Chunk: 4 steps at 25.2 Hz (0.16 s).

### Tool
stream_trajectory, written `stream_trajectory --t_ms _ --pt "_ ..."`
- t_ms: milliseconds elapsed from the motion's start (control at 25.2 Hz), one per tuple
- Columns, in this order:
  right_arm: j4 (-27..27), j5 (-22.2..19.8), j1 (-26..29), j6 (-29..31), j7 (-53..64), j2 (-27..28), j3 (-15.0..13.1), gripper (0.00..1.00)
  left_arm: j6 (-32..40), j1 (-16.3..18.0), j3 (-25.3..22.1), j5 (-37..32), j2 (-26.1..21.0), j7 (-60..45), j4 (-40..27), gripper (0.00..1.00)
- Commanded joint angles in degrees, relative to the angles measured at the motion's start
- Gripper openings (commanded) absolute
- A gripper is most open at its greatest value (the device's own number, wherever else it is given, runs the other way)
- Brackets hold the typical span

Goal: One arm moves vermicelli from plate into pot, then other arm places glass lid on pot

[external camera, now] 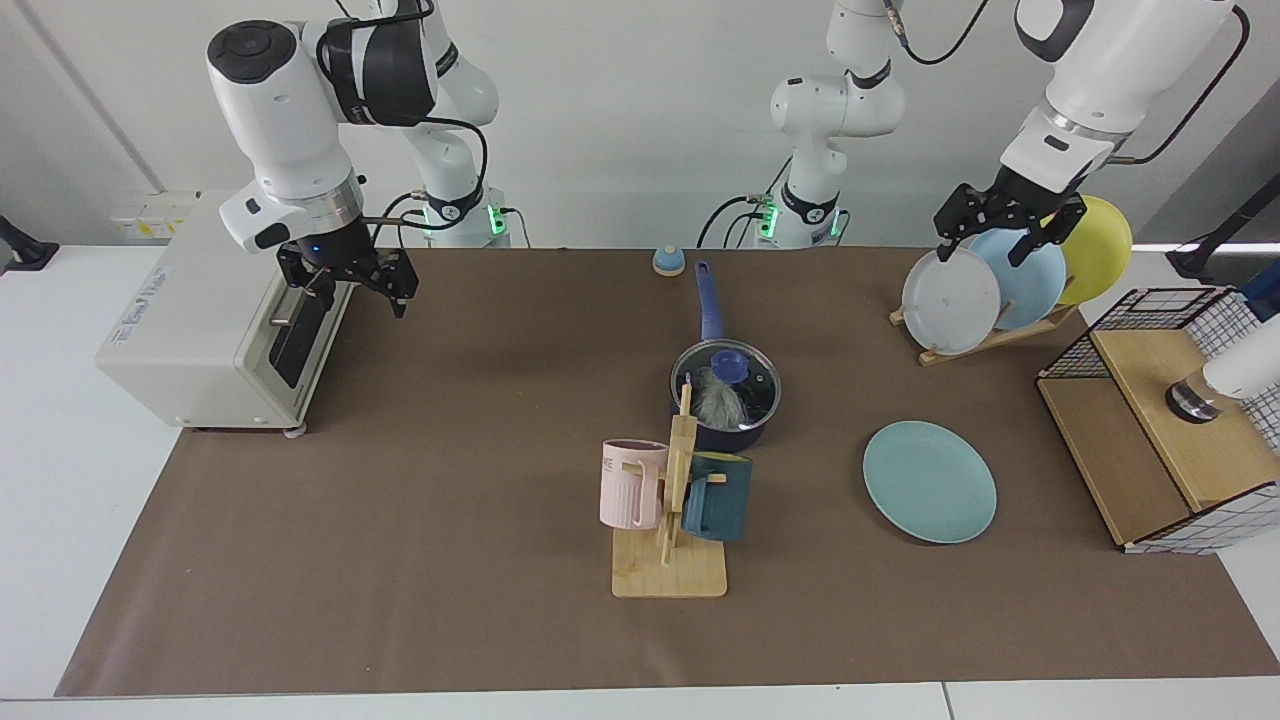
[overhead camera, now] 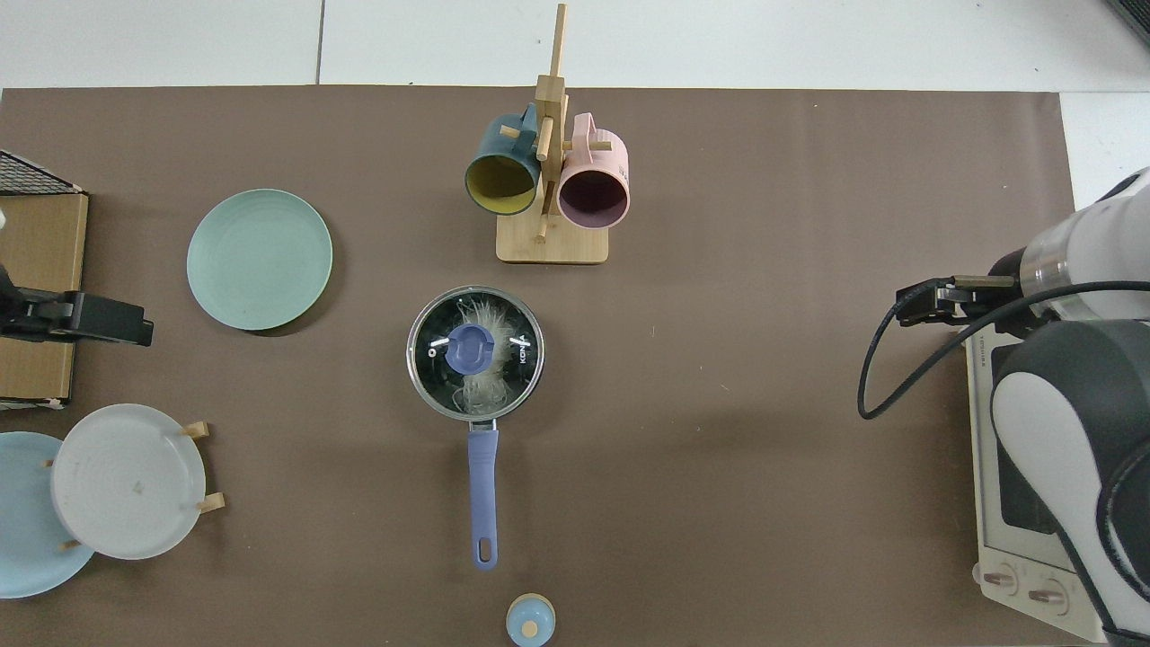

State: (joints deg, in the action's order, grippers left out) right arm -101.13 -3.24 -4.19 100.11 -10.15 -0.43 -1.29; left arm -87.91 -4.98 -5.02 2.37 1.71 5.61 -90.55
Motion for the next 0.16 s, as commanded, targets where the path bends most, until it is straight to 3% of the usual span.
stream_trajectory --t_ms 0,119 --pt "2.1 1.2 0.4 -1.7 1.6 1.3 0.3 0.99 -0.9 -0.6 -0.2 -1.0 1.7 -0.1 -2.1 1.00" --pt "2.1 1.3 0.4 -1.8 1.6 1.3 0.3 0.99 -0.9 -0.6 -0.2 -1.0 1.7 -0.1 -2.1 1.00"
